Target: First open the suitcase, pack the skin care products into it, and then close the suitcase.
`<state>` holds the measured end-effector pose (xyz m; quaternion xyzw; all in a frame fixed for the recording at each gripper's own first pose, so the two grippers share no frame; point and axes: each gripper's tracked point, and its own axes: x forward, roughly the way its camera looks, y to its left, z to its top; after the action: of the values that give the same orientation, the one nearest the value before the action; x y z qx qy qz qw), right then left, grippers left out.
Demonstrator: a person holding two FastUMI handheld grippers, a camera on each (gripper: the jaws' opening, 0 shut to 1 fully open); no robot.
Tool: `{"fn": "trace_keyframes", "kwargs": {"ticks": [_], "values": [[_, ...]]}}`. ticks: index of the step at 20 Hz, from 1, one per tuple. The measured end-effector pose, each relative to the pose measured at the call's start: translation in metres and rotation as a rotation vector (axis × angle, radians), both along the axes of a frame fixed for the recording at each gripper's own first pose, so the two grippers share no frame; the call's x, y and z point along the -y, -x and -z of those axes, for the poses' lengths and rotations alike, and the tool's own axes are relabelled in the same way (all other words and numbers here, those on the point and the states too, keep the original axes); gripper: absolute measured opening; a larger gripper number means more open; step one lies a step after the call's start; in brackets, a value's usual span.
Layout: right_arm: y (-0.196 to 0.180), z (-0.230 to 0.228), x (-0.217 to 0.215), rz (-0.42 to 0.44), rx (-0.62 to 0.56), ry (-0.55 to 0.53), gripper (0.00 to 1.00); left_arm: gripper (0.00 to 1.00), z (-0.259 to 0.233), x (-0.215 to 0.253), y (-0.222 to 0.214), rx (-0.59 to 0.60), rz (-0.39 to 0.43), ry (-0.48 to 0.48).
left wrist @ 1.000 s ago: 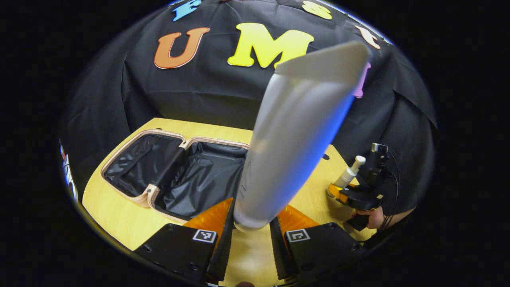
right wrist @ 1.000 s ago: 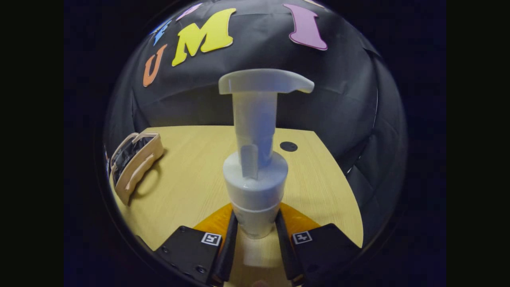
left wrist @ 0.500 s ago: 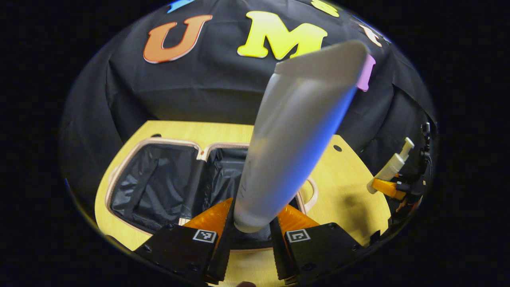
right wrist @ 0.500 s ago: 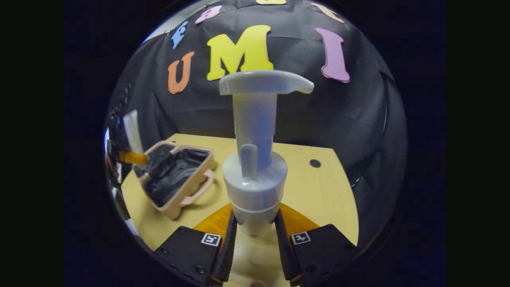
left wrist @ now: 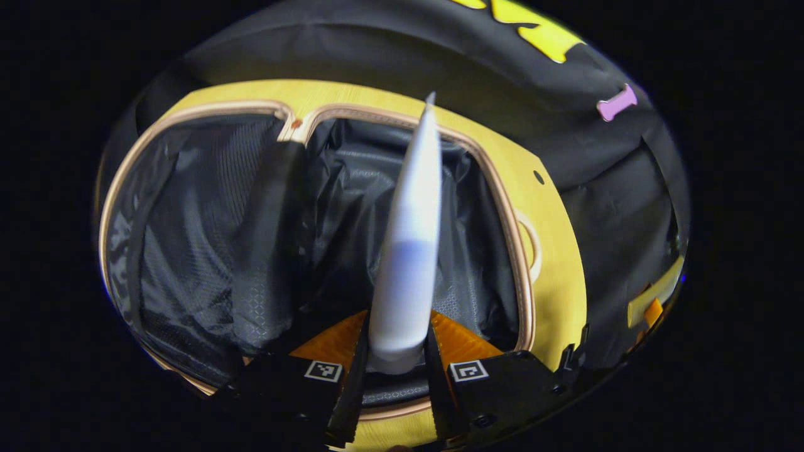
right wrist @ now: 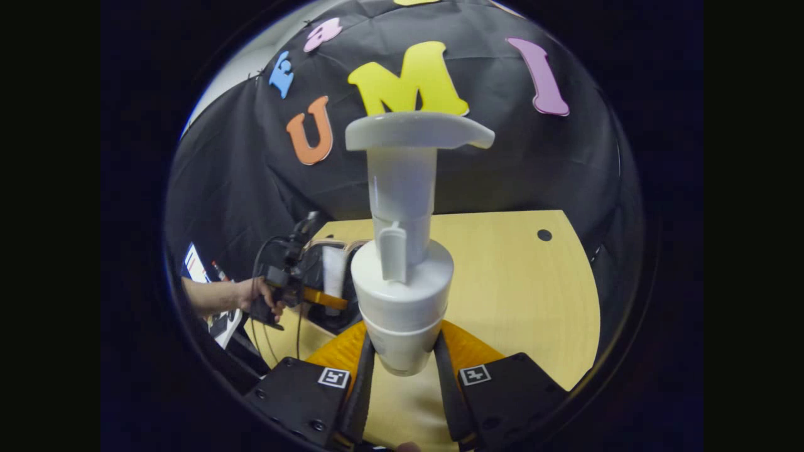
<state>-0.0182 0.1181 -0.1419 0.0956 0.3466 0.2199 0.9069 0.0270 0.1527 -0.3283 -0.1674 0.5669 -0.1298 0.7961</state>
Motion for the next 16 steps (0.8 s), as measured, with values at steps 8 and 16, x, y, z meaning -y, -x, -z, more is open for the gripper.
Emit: {"fn": "trace_keyframes", "kwargs": {"ticks": [8, 16], "values": [[0.010, 0.013, -0.019, -0.018, -0.042, 0.060, 0.47, 0.55, 0.019, 0.007, 0.002, -0.103, -0.064, 0.023], [-0.017, 0.031, -0.078, -0.092, -0.143, 0.066, 0.46, 0.63, -0.010, -0.005, 0.010, -0.021, -0.079, -0.088]]}}
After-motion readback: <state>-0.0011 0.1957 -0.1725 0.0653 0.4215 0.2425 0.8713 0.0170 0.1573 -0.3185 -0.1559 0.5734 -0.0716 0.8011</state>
